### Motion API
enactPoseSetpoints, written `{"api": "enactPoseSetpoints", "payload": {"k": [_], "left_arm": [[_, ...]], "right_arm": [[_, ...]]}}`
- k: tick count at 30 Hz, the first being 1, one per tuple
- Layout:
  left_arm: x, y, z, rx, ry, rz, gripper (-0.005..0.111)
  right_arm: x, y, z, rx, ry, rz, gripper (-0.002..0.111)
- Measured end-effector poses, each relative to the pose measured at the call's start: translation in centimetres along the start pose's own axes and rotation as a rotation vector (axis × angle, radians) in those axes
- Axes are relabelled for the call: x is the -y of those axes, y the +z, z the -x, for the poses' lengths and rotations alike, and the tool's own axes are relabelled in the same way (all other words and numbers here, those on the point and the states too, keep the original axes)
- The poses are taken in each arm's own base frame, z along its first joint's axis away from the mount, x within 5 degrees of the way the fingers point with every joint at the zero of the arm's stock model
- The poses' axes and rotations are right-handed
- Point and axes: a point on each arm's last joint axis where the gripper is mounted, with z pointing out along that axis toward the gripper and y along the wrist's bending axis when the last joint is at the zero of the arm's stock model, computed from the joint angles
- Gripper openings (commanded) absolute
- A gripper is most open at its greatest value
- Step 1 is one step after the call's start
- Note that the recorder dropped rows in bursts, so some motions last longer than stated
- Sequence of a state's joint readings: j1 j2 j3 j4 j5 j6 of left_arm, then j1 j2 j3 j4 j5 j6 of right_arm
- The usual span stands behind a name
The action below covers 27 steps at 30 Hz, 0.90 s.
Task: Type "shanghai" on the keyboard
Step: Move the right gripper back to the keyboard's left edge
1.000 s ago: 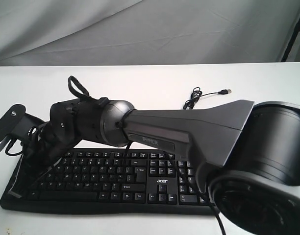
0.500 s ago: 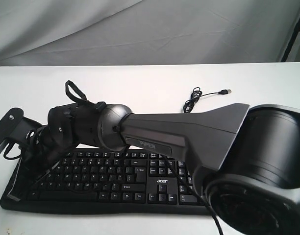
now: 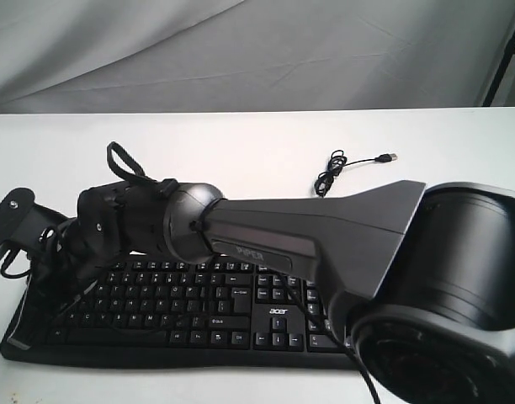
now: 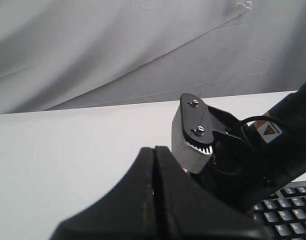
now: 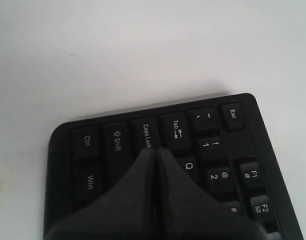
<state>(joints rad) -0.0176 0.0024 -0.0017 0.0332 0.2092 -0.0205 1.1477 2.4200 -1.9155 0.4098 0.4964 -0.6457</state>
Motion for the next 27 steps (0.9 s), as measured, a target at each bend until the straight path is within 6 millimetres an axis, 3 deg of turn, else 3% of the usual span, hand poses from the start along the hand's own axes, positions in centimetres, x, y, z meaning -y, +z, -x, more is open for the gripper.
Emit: {"api": "enactPoseSetpoints", "payload": {"k": [6,27], "left_arm": [[0.0,0.0,0.0,0.000,0.000,0.000,0.000],[0.0,0.0,0.0,0.000,0.000,0.000,0.000]], "right_arm": [[0.0,1.1,-0.9,-0.019,0.003,0.003,0.000],[0.1,1.3,-0.9,0.001,0.006,-0.014,0.000]]}}
